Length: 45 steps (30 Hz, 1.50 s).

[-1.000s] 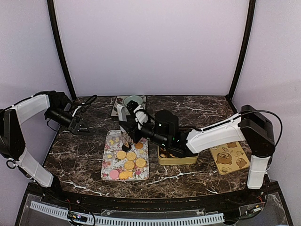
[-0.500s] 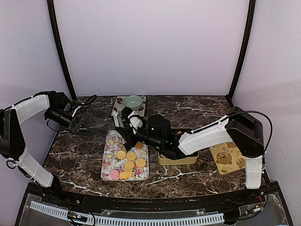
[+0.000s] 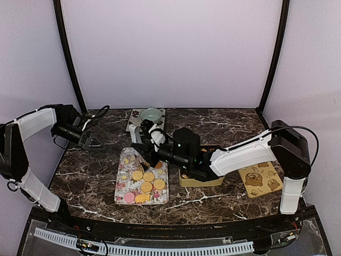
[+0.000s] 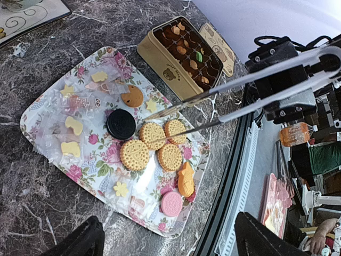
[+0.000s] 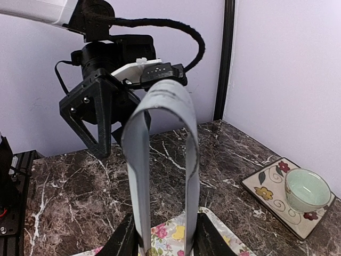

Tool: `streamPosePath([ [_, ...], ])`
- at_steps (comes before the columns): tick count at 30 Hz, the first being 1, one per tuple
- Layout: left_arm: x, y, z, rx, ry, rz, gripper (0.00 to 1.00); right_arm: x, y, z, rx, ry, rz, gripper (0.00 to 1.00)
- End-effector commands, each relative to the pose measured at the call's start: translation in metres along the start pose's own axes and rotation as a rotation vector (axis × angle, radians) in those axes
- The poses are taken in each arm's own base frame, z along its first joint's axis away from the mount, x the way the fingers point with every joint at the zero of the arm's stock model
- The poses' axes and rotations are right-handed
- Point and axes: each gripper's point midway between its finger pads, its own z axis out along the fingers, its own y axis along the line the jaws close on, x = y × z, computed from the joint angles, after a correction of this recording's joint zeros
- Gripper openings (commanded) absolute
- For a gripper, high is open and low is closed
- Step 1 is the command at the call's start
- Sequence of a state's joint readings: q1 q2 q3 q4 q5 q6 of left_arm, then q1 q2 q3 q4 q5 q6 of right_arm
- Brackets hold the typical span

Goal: Pack the cookies
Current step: Adjust the clamp on the plate.

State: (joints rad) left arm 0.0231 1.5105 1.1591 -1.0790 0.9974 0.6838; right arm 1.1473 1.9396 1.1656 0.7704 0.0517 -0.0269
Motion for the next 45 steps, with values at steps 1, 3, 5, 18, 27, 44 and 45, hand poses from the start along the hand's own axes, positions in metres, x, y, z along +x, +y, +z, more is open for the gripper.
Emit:
streamPosePath([
  [1,-0.015,-0.012,0.007,0.043,-0.059,0.016,0.86,-0.031,0.020,-0.004,-0.063,-0.079,0.024,0.34],
  [3,-0.020,-0.018,0.015,0.050,-0.038,0.042,0.86,-0.034,0.022,0.001,-0.076,-0.083,0.030,0.34],
  [5,-0.024,-0.027,0.026,0.067,-0.016,0.065,0.86,-0.035,0.025,0.005,-0.091,-0.080,0.037,0.34],
  [18,-0.030,-0.030,0.072,0.130,0.025,0.076,0.84,-0.030,0.016,0.014,-0.099,-0.022,0.100,0.35],
  [27,-0.044,-0.026,0.070,0.094,0.040,0.143,0.84,-0.022,0.025,0.016,-0.156,0.013,0.098,0.35],
  [44,-0.037,-0.025,0.072,0.075,0.043,0.138,0.84,0.006,0.013,0.045,-0.083,0.114,0.128,0.35],
  [45,-0.037,-0.026,0.072,0.079,0.042,0.137,0.84,0.008,0.012,0.046,-0.077,0.124,0.128,0.35],
])
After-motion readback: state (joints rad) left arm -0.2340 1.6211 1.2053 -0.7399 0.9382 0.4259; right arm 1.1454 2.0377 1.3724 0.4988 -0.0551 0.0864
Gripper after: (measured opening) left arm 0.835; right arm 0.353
